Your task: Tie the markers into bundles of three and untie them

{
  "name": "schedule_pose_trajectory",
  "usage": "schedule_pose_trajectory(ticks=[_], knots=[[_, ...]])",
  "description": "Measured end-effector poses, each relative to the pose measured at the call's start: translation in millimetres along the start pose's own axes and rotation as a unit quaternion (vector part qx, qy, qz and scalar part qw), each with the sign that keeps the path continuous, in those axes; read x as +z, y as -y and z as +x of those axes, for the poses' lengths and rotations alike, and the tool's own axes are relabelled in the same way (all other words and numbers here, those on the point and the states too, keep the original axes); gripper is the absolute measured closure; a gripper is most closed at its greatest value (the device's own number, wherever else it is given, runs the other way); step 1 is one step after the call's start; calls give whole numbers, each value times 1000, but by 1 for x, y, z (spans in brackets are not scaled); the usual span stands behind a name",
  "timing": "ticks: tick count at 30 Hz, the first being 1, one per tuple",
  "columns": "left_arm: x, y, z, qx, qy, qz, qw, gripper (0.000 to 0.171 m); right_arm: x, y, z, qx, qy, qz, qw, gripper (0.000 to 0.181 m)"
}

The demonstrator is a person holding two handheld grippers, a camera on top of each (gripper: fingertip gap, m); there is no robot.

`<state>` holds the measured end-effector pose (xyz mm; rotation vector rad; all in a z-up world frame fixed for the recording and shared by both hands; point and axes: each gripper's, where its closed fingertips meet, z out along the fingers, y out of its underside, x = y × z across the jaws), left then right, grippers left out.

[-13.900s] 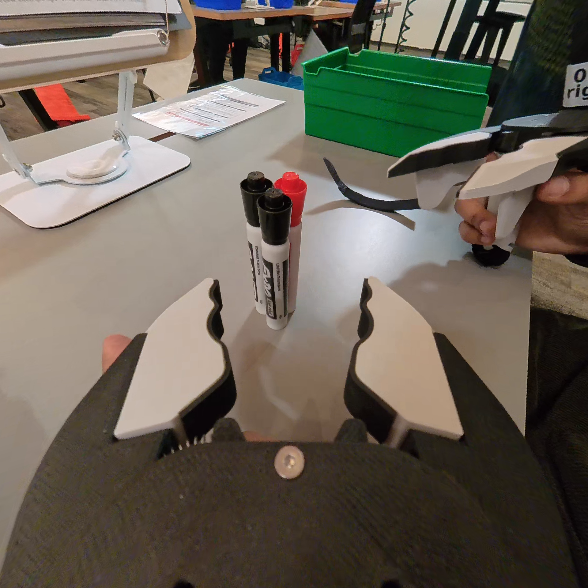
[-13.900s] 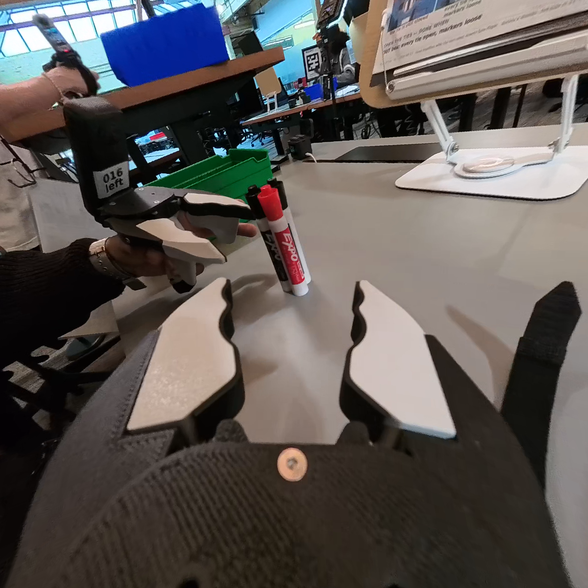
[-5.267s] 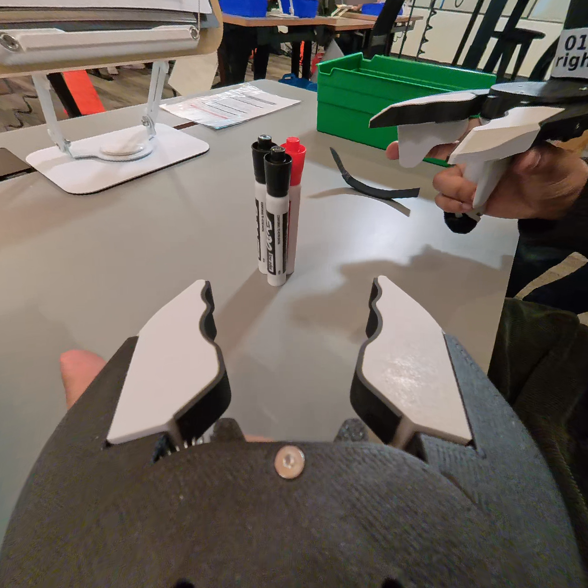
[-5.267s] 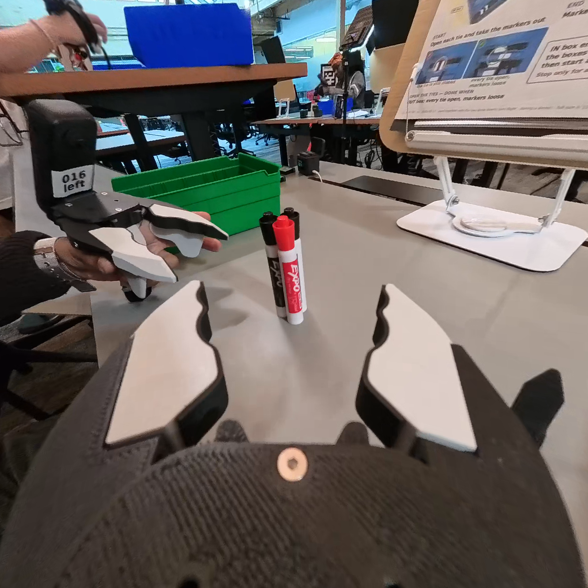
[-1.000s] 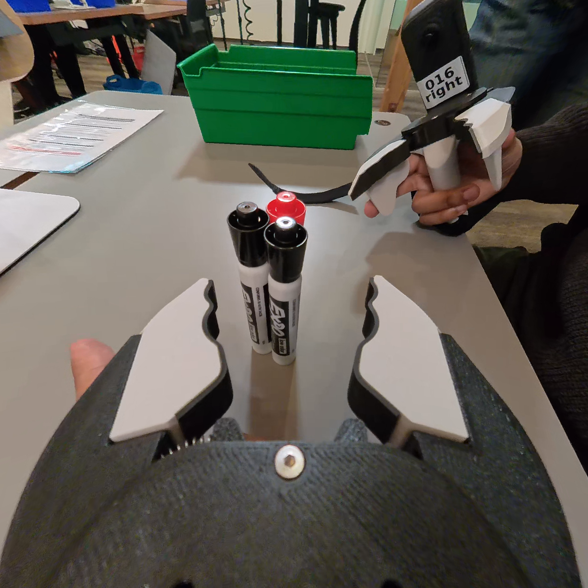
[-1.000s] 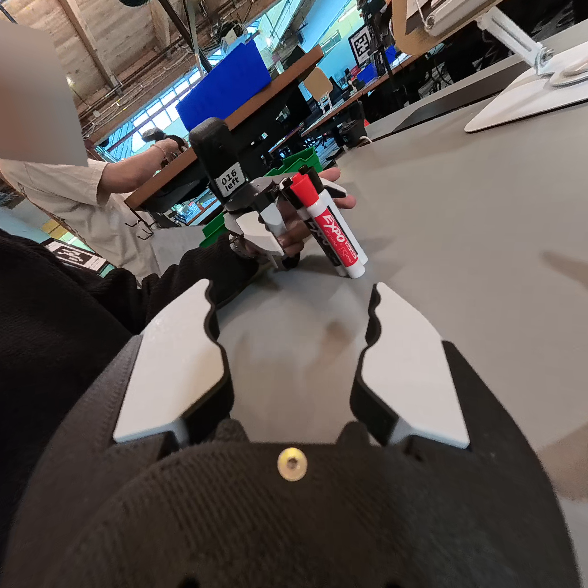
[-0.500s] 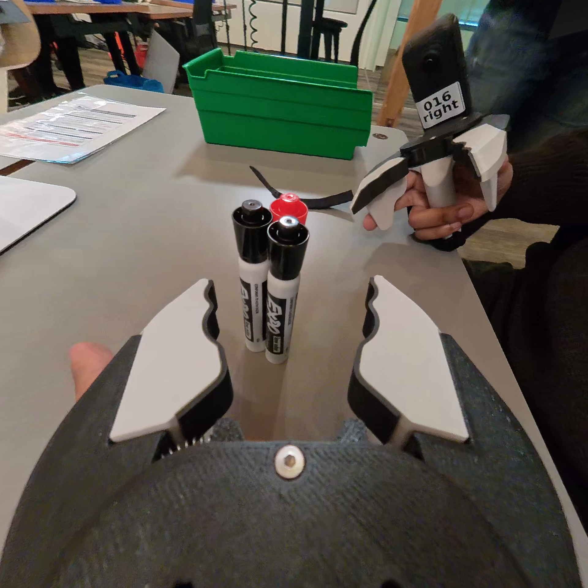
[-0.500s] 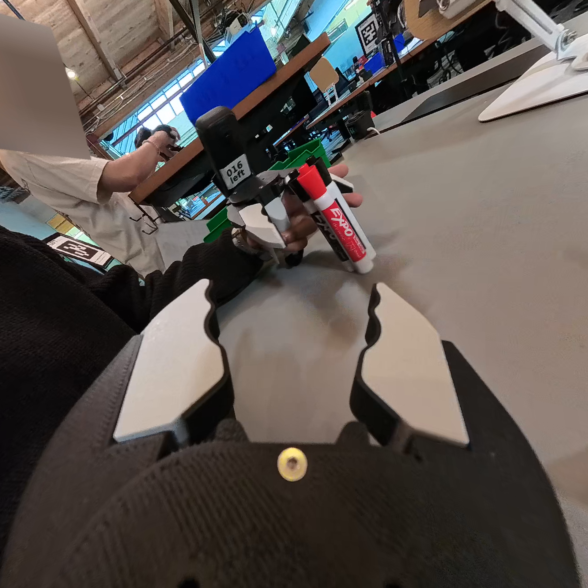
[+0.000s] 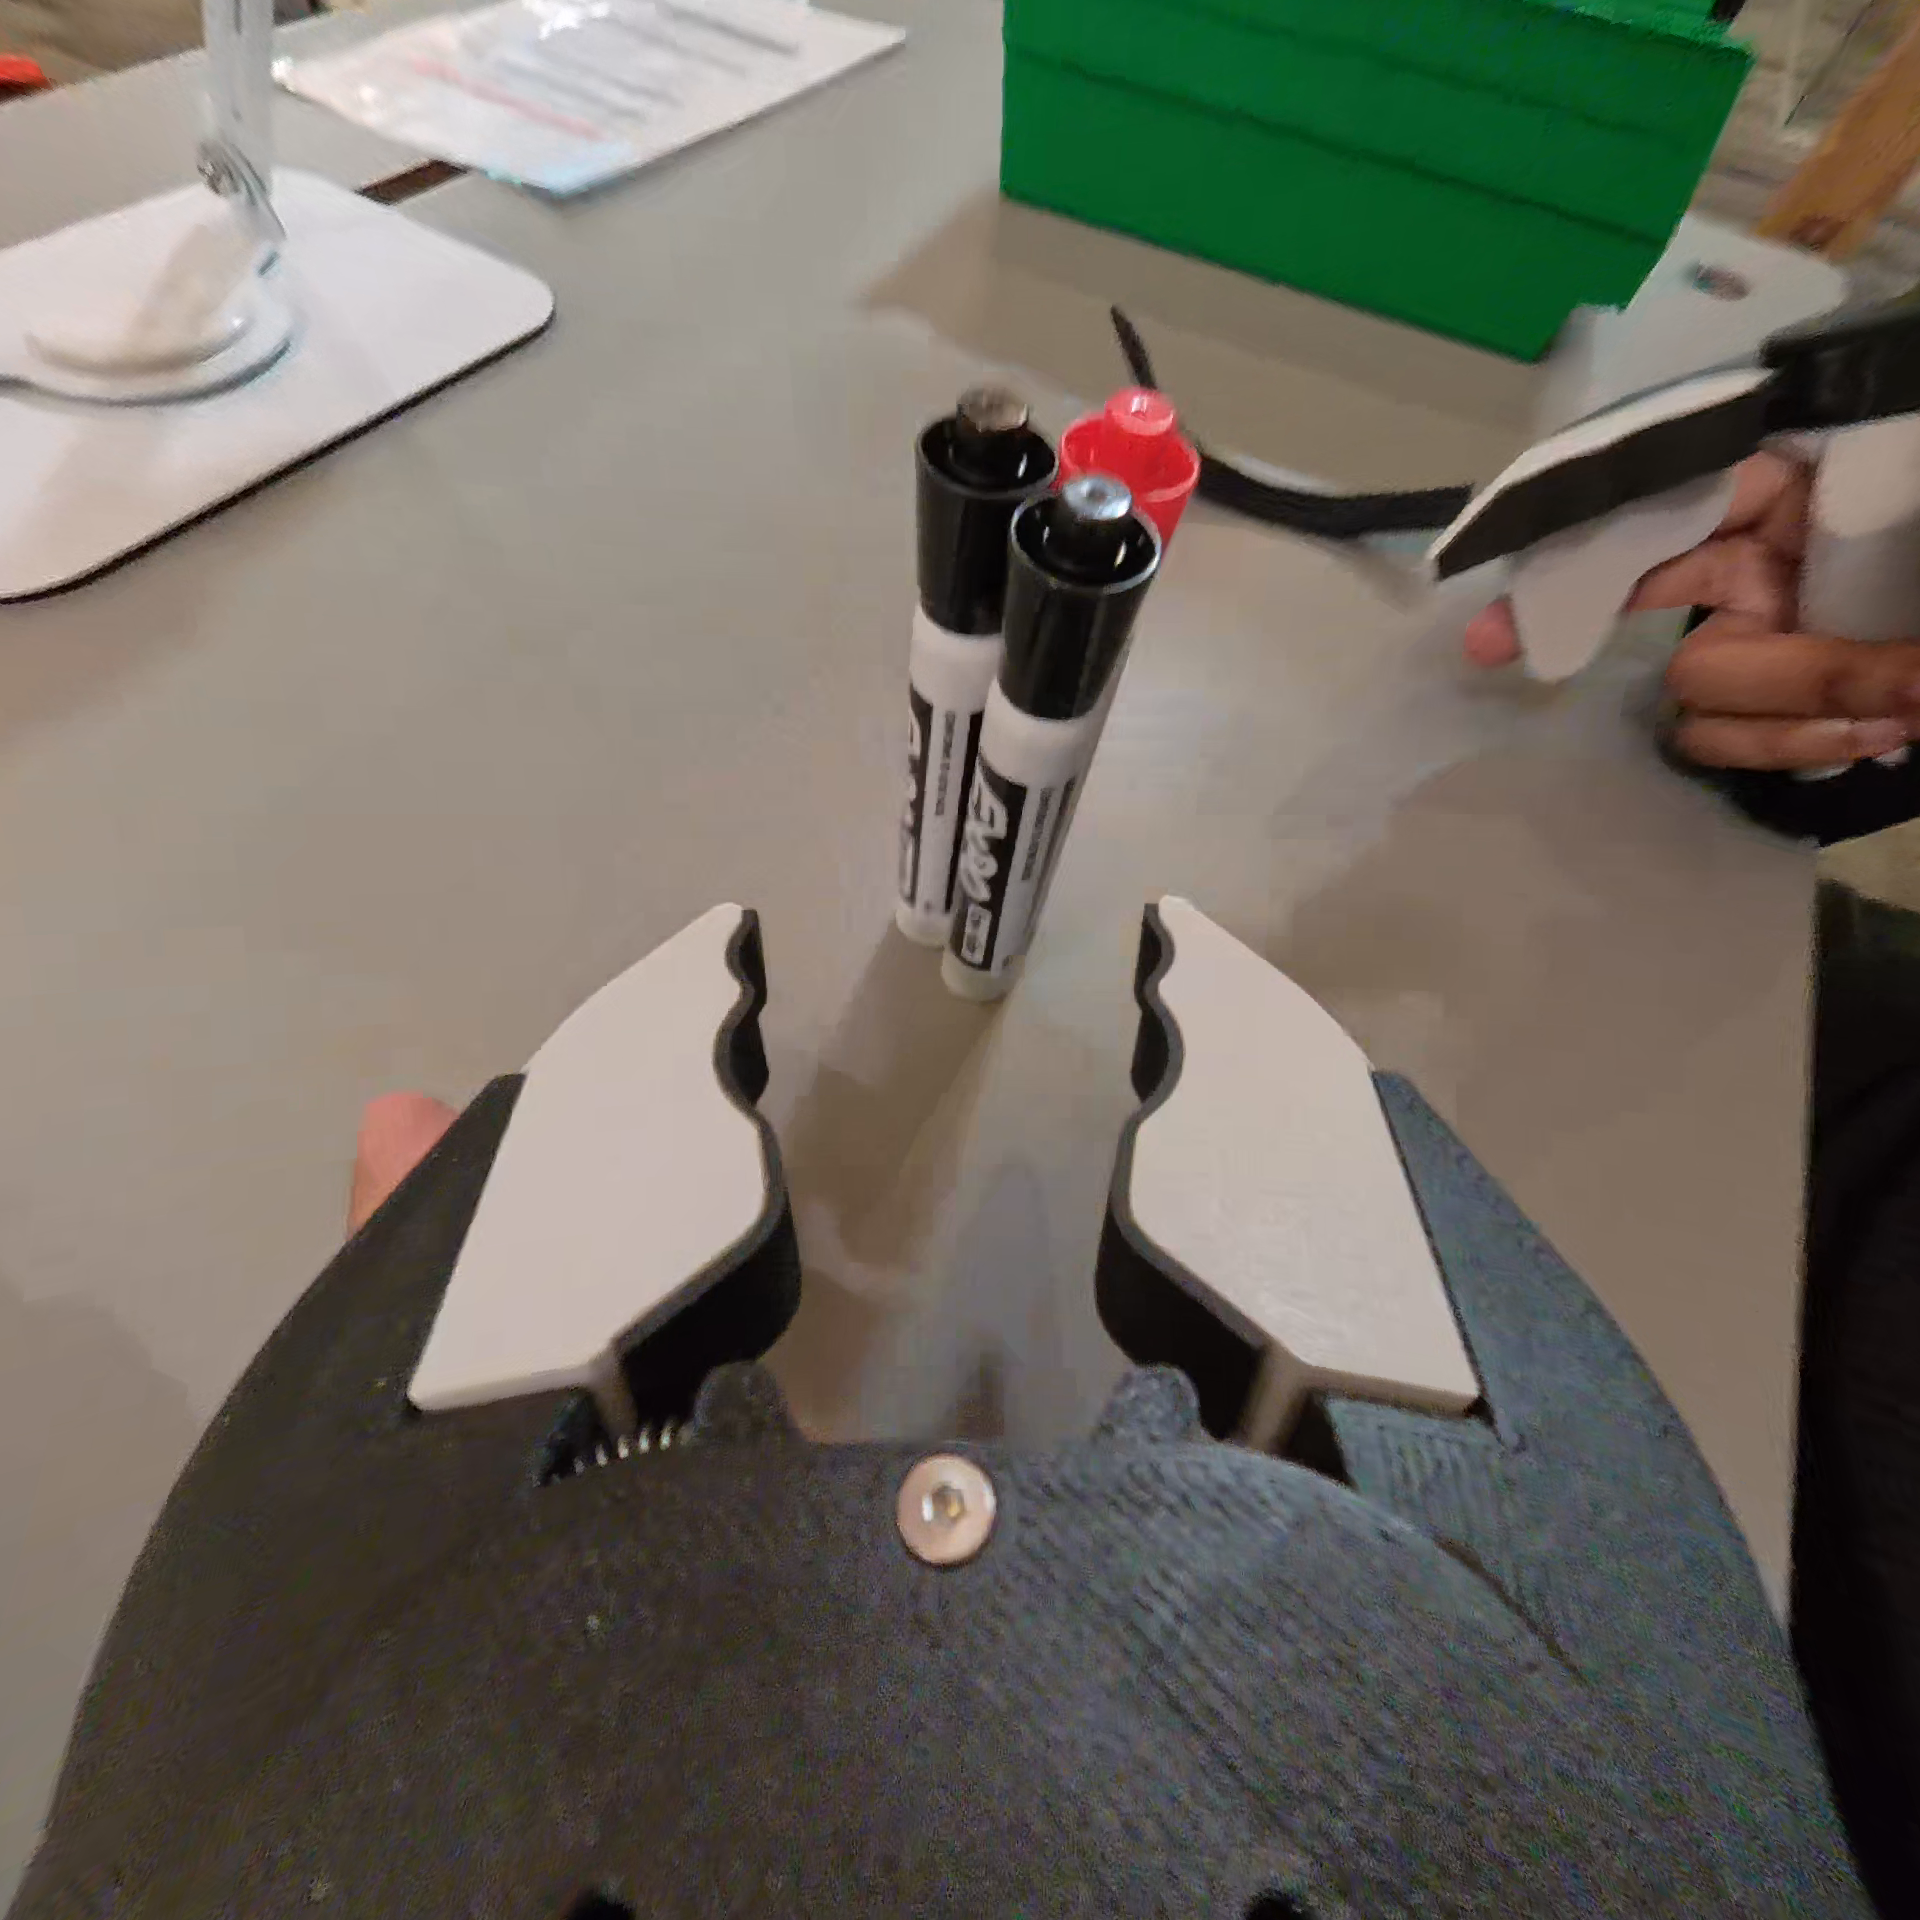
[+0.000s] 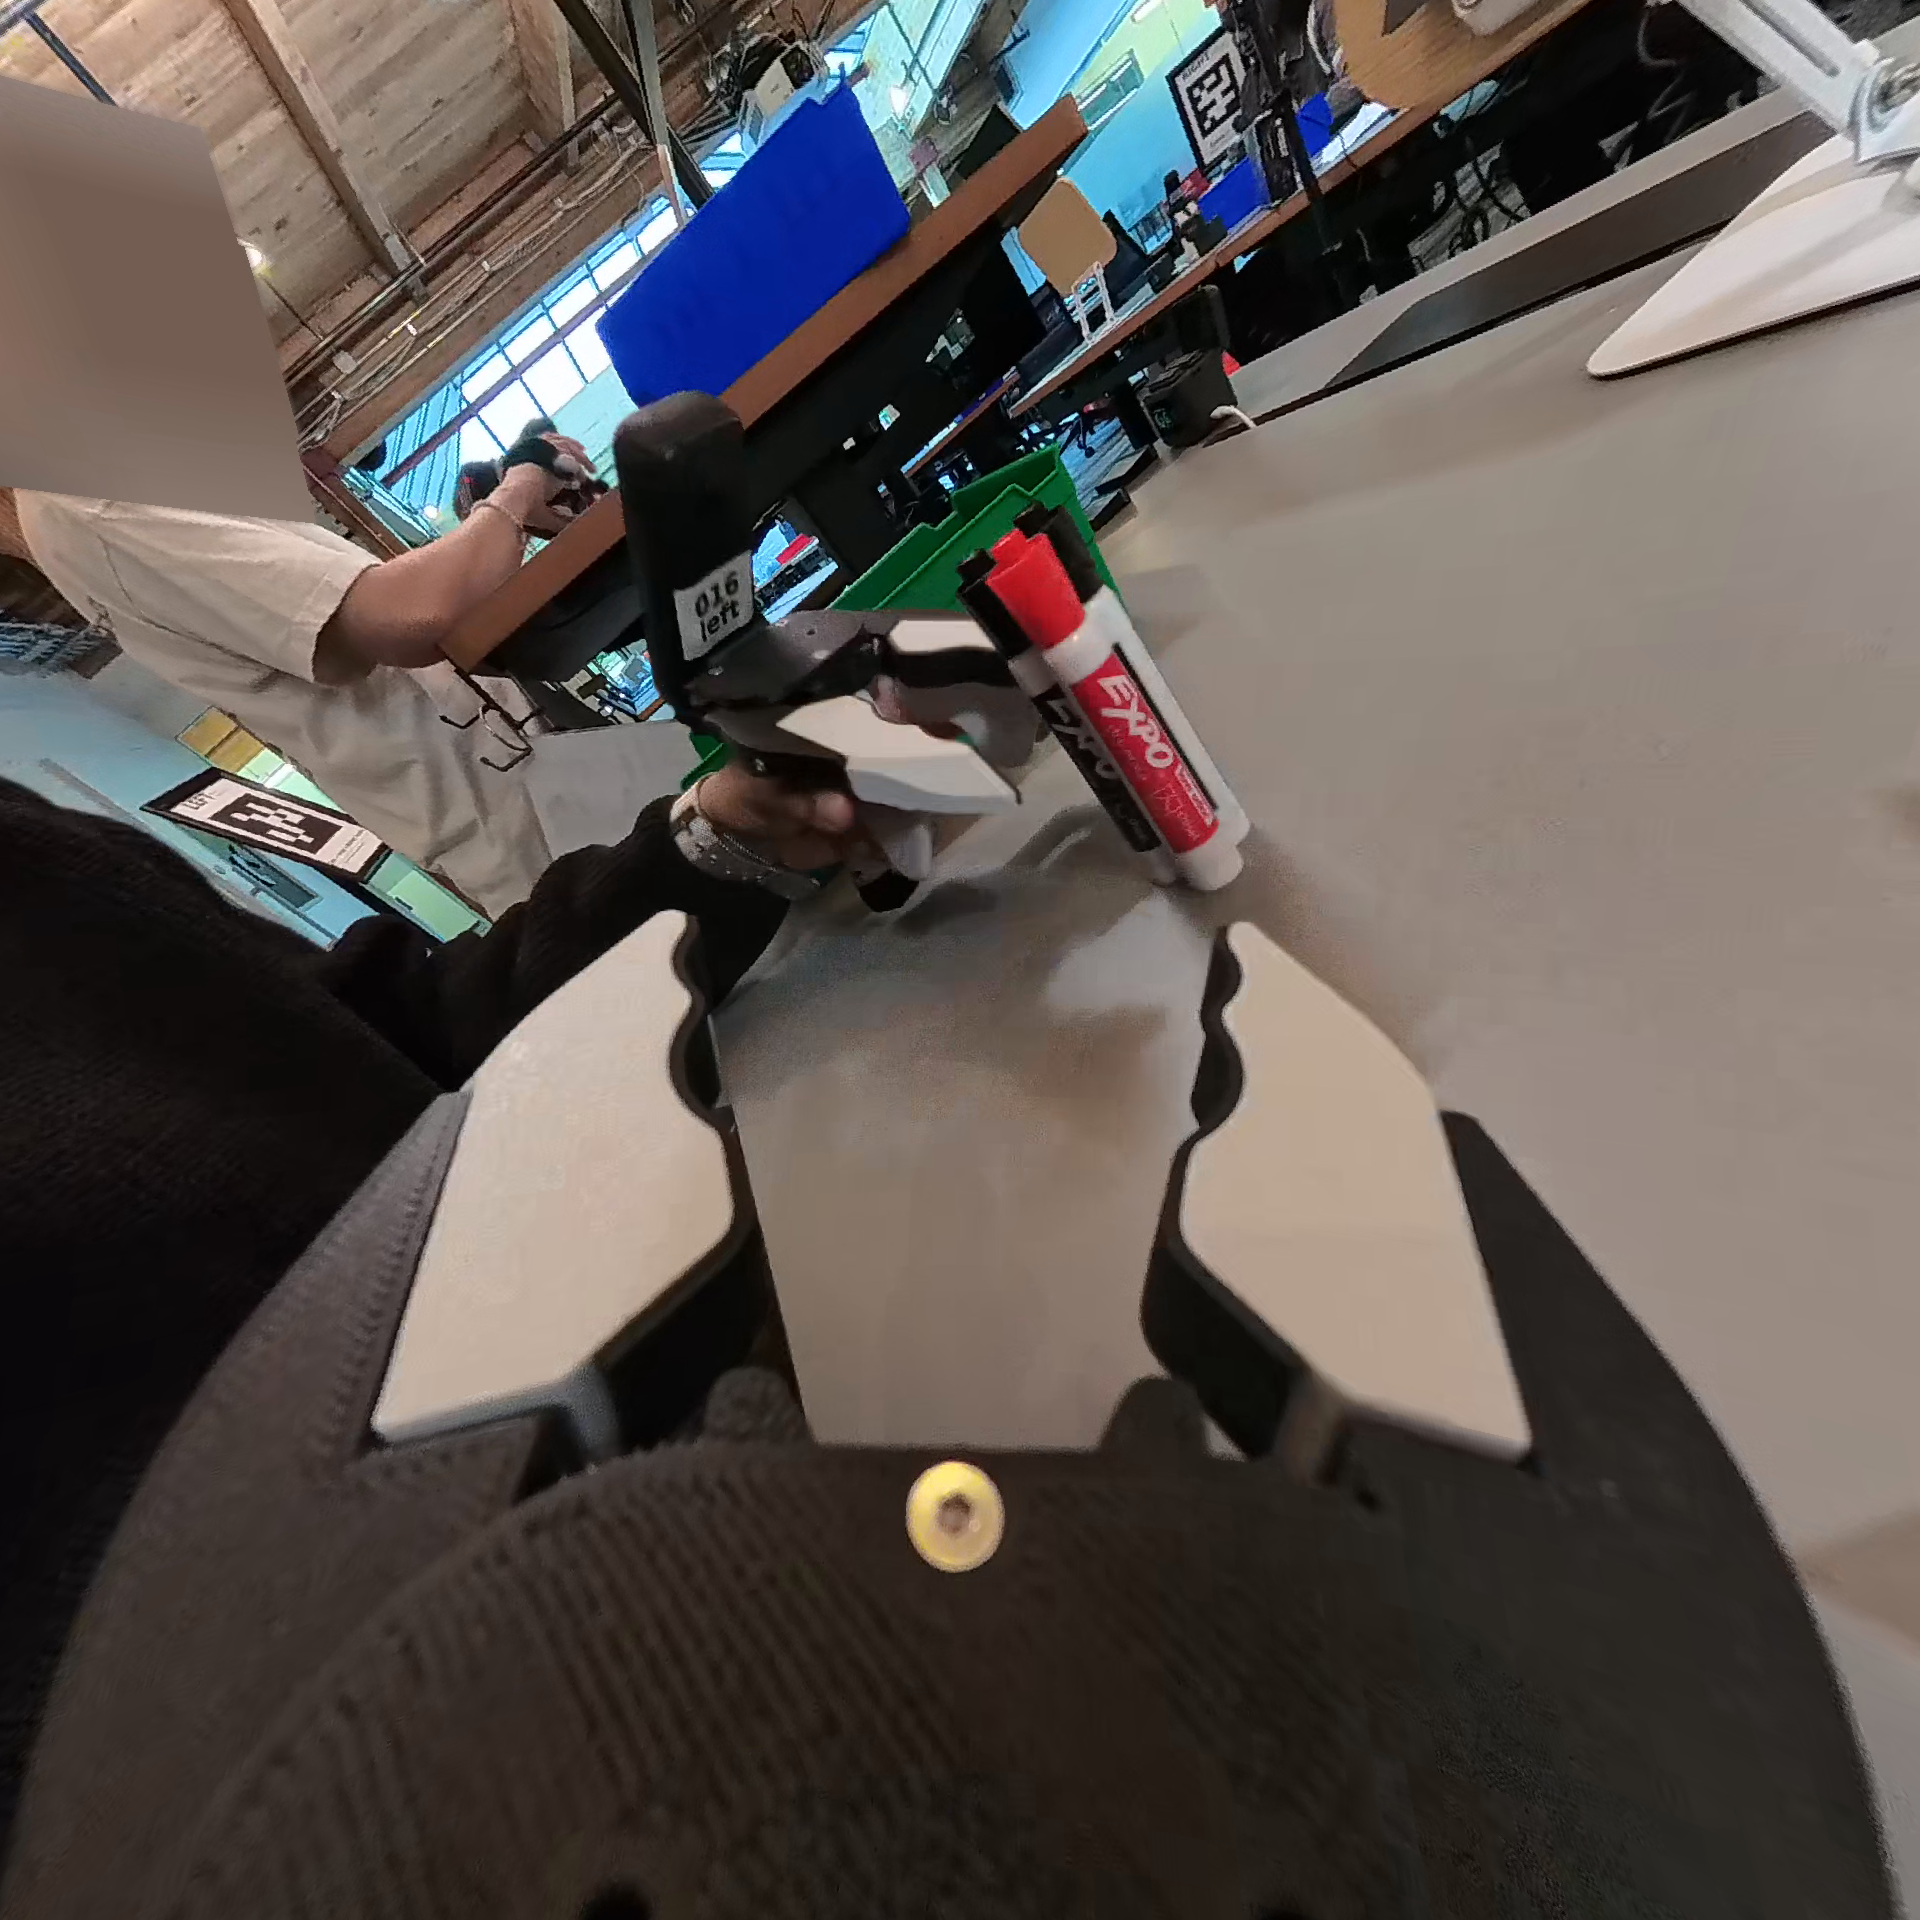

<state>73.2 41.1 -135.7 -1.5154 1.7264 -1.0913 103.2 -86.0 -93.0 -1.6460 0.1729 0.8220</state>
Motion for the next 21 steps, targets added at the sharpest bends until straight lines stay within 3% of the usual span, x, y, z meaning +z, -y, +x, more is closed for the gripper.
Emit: schedule_pose_trajectory(ticks=[8, 14, 21], knots=[[7, -18, 11, 55, -3, -44, 997, 138, 1, -2, -6, -17, -1, -9, 1000, 90], [4, -18, 8, 41, 4, -39, 998, 162, 1, -2, -4, -36, -18, -10, 999, 89], [-4, -6, 0, -22, 3, 12, 1000, 166, 24, 13, 0, -174, -78, -5, 982, 87]])
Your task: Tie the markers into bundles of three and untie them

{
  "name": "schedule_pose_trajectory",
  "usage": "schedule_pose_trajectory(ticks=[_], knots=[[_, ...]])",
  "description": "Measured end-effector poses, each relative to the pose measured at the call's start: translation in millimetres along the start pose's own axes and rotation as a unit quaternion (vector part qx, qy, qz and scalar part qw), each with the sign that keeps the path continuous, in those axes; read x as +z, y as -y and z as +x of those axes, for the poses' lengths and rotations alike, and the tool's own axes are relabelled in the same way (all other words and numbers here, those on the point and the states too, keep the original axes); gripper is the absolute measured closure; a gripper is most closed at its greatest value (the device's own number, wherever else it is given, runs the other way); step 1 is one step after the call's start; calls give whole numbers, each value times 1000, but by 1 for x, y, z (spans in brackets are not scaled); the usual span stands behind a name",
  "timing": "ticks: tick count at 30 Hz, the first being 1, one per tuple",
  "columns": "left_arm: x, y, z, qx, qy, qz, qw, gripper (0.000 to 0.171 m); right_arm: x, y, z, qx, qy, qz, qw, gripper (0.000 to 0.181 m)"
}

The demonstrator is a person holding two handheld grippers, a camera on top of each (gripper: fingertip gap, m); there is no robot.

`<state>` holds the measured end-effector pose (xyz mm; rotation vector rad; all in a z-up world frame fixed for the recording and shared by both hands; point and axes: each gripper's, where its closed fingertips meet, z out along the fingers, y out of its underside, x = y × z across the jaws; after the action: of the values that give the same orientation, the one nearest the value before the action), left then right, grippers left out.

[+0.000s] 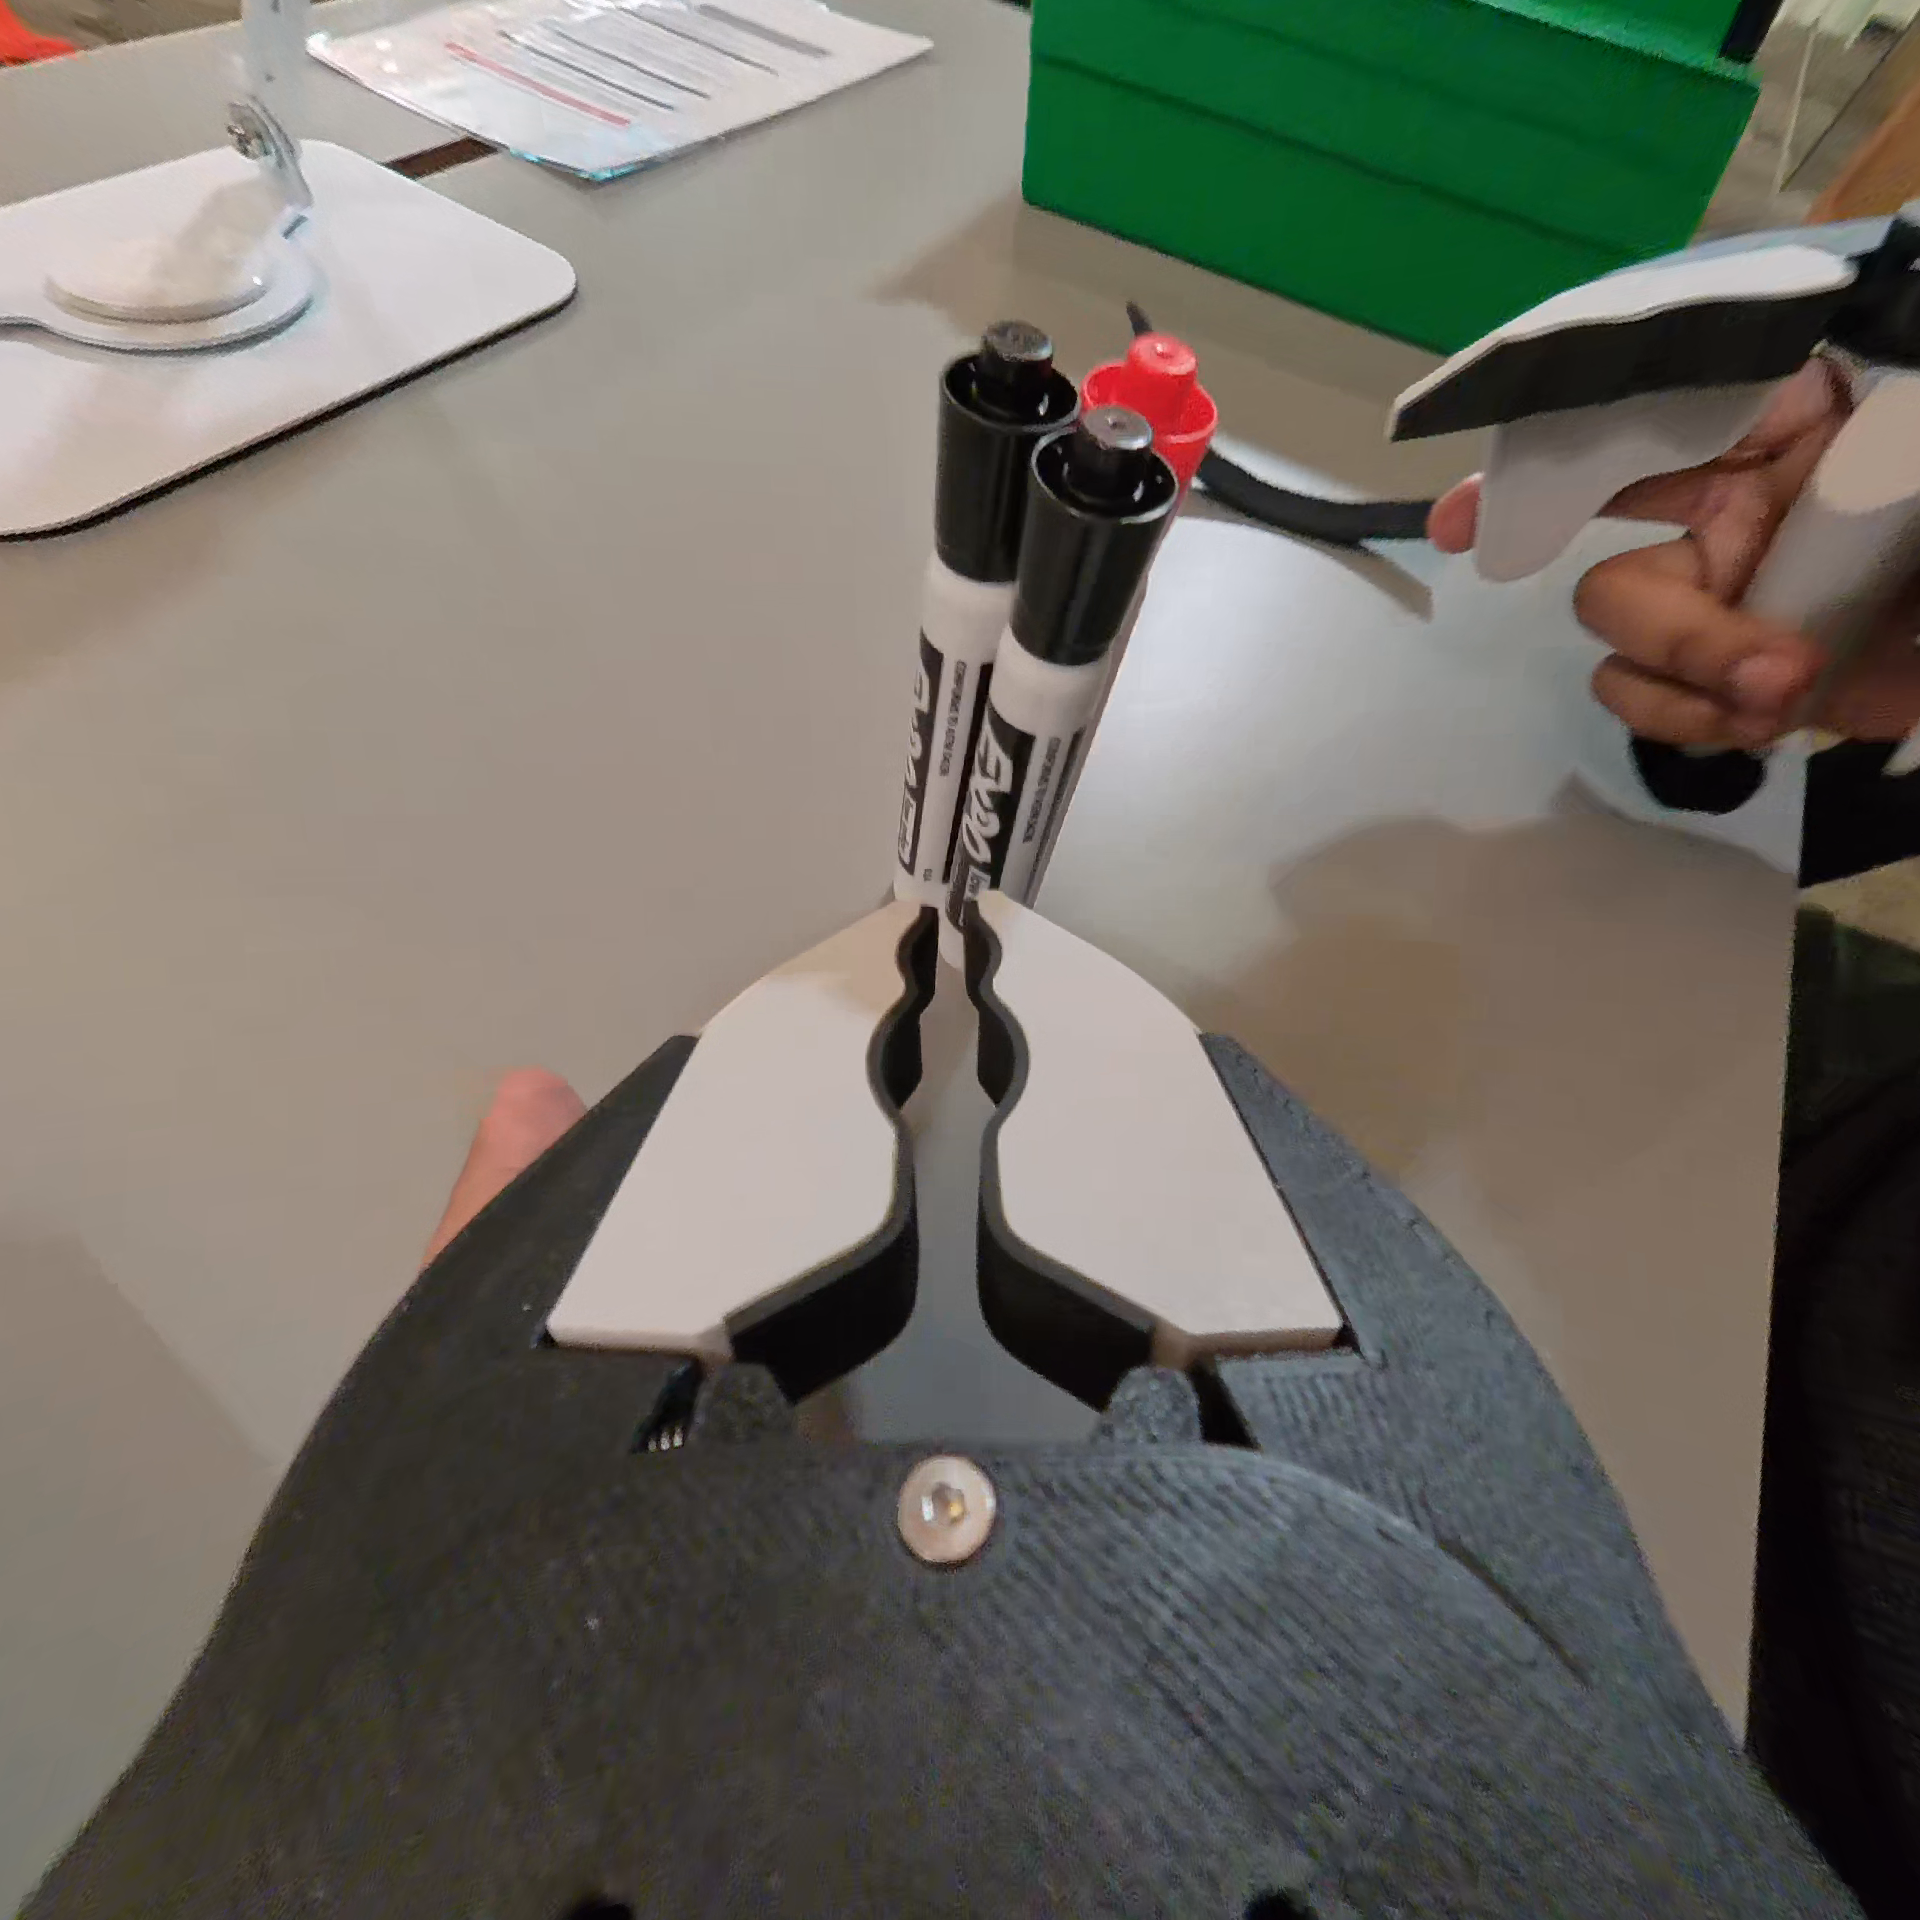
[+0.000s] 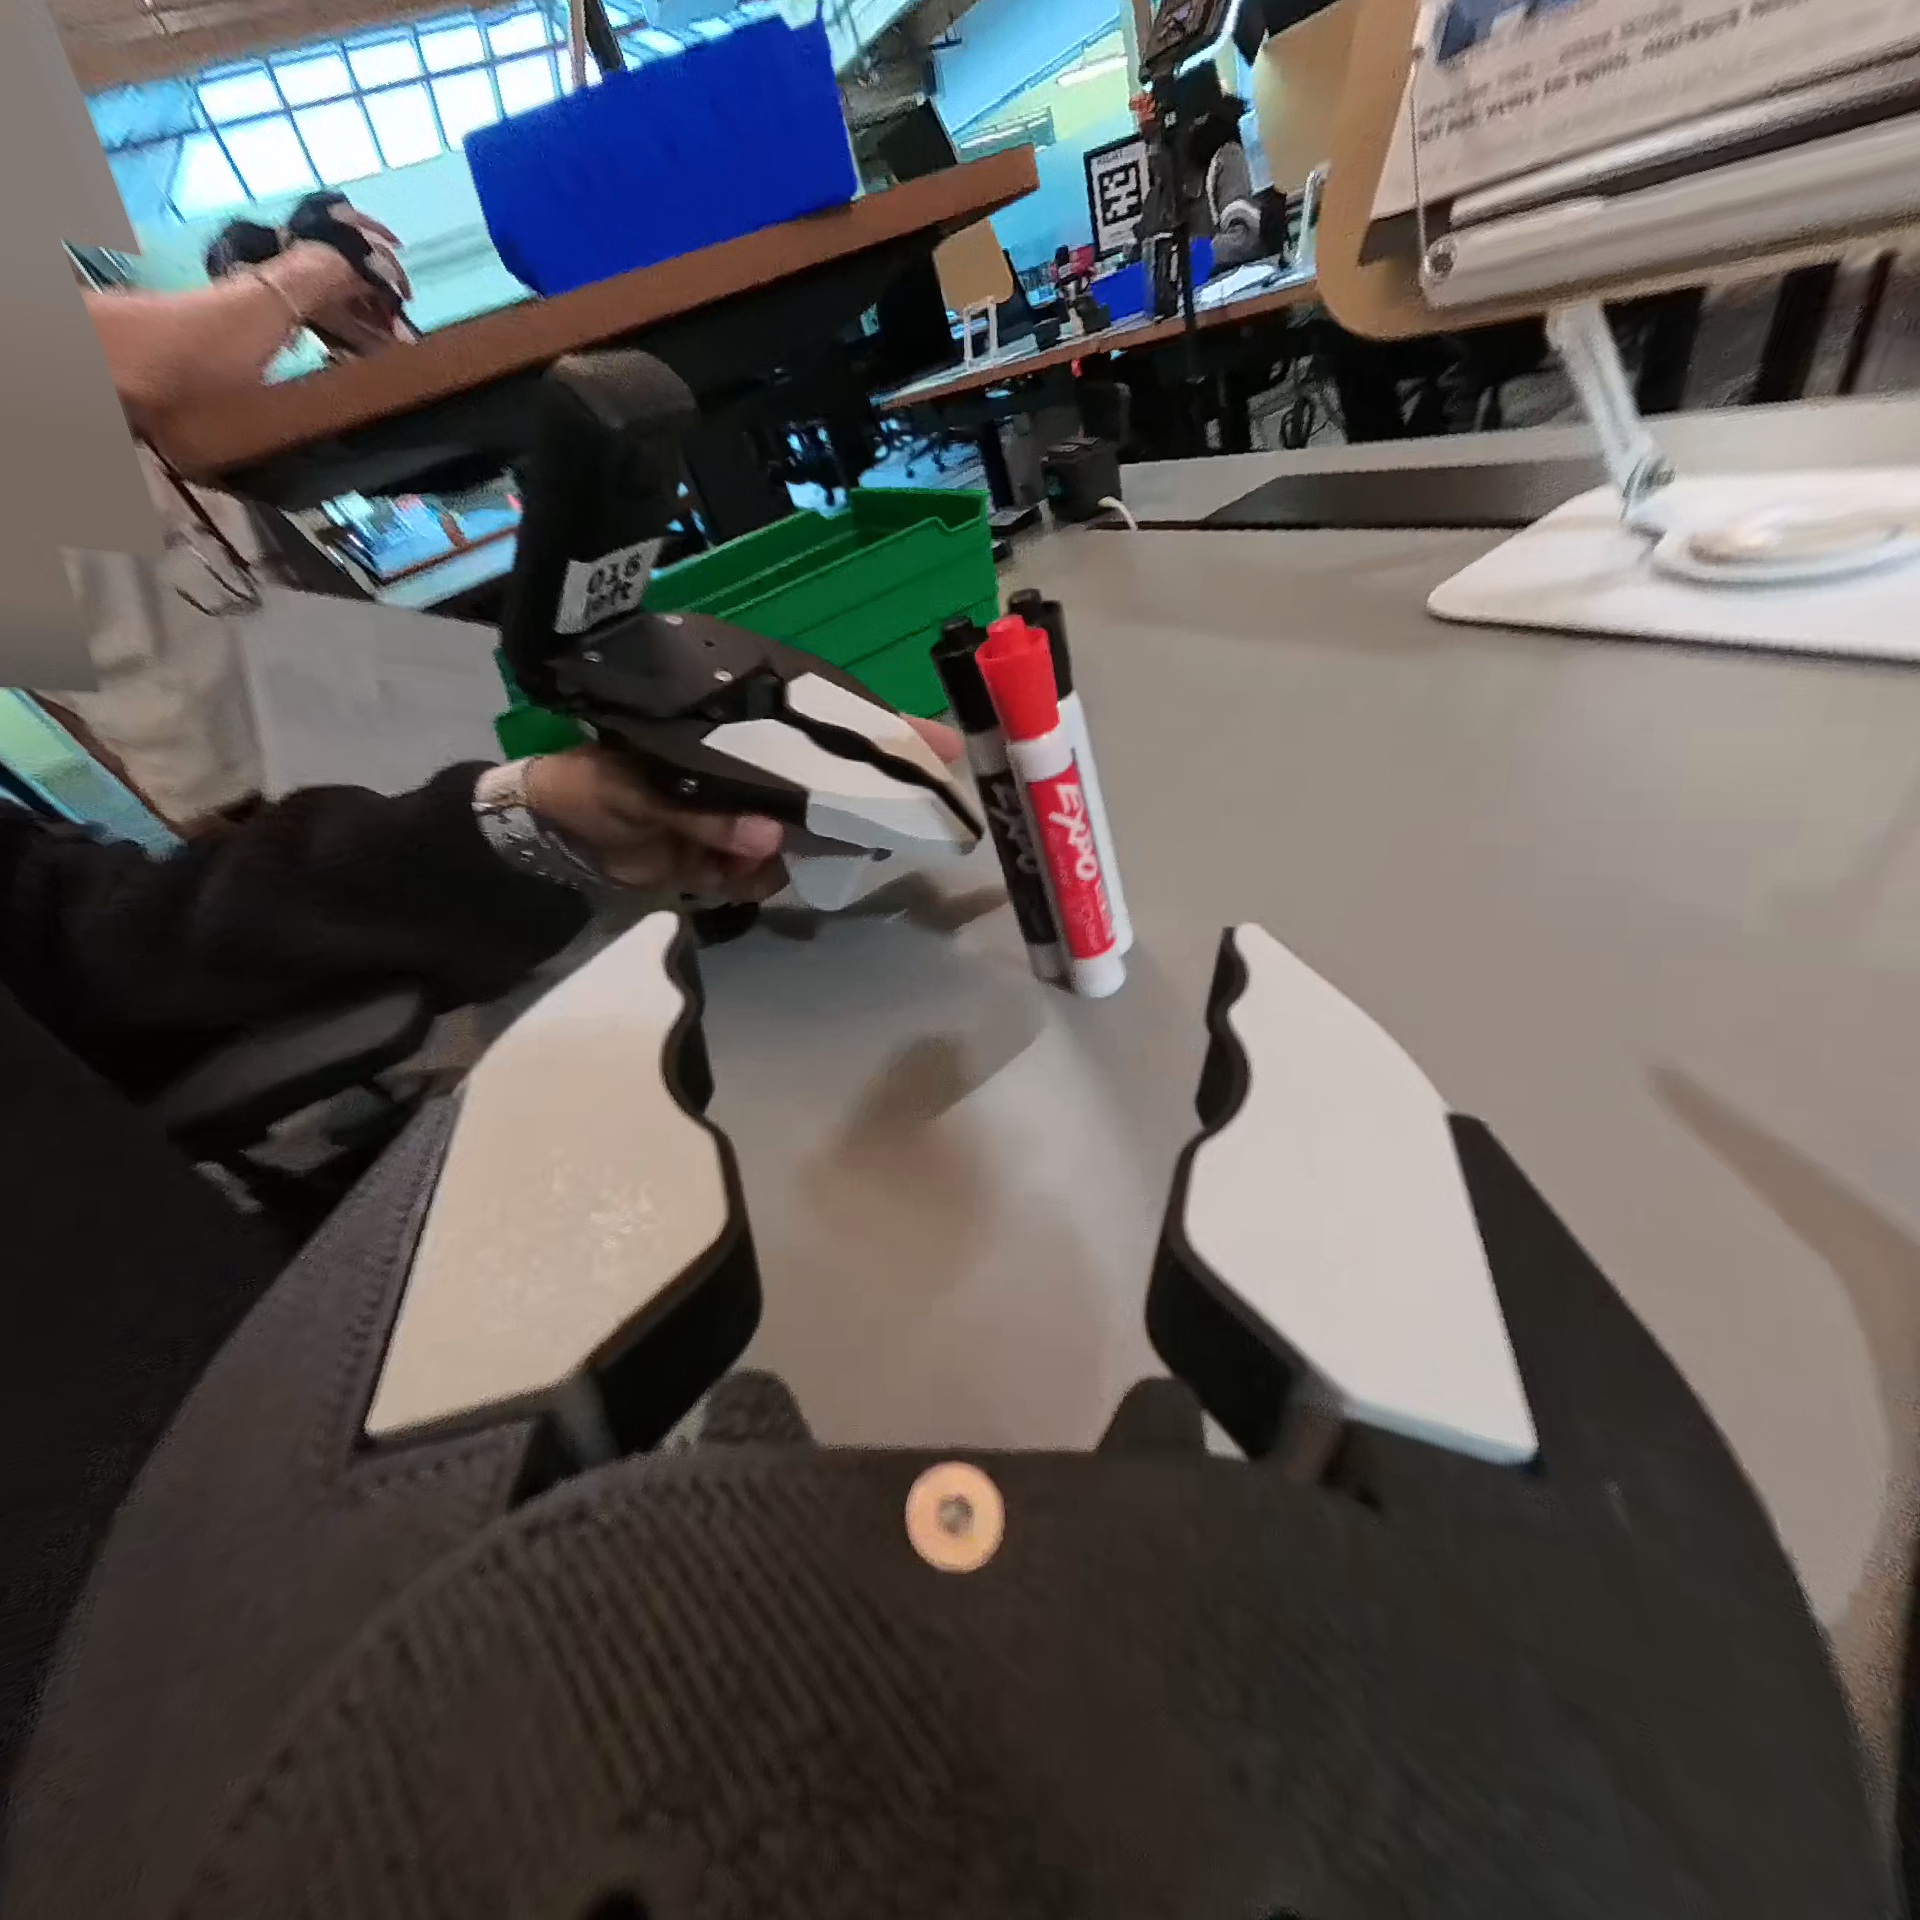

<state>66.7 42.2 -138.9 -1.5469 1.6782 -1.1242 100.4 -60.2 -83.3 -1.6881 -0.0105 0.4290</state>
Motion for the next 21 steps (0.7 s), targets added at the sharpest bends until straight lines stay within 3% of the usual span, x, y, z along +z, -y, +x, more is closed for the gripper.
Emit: schedule_pose_trajectory(ticks=[6, 12, 21], knots=[[-4, 8, -2, -17, -3, 29, 999, 166, 50, -8, 9, -137, -25, -44, 989, 89], [-6, 20, 6, -22, -29, 66, 997, 165, 75, -5, 15, -72, 10, -51, 996, 91], [-5, 24, 9, -43, -59, 89, 993, 162, 86, -4, 21, -36, 33, -57, 997, 93]])
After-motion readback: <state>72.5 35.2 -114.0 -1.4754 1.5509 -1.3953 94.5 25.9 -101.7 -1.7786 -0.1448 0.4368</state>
